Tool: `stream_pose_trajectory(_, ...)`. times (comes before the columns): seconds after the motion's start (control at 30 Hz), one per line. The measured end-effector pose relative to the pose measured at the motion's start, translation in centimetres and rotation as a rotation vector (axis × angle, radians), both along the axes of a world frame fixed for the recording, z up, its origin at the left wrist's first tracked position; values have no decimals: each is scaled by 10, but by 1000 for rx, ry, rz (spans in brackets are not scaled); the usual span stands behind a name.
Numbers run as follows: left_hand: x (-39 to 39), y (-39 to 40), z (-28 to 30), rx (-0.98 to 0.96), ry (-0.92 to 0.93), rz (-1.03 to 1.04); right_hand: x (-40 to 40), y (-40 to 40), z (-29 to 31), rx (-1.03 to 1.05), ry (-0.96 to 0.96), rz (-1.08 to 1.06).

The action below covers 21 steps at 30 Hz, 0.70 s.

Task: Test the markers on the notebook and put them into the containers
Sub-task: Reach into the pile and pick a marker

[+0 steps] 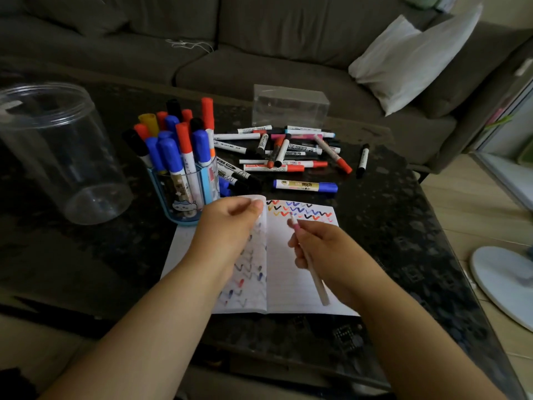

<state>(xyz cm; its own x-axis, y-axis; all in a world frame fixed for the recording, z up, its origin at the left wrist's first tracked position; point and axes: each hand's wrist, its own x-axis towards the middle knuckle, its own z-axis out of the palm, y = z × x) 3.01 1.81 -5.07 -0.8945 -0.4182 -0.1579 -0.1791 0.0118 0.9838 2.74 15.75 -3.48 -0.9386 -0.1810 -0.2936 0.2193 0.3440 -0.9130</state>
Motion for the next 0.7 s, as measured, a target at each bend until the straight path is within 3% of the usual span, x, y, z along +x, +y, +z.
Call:
stream_pose_trajectory(0.23,-3,-5,-6,-436,-24,-138,-20,0,-1,-524,-120,-104)
stream_pose_trajectory(0.37,-7,-5,-10,-555,-37,-224,-35,-2,-6,-736,-248,-121)
stream_pose_trajectory(0.47,-9,-5,-14,-608,-26,-249,-43,-3,-15,-608,-177,-97)
stream_pose_trajectory(0.6,-11,-6,-16,-652,-32,-203,-49,-9,-27,-80,81,-128)
stream_pose_trajectory(0.7,-12,-7,-17,-663,-35,-185,-51,-12,-33,68,216,-112)
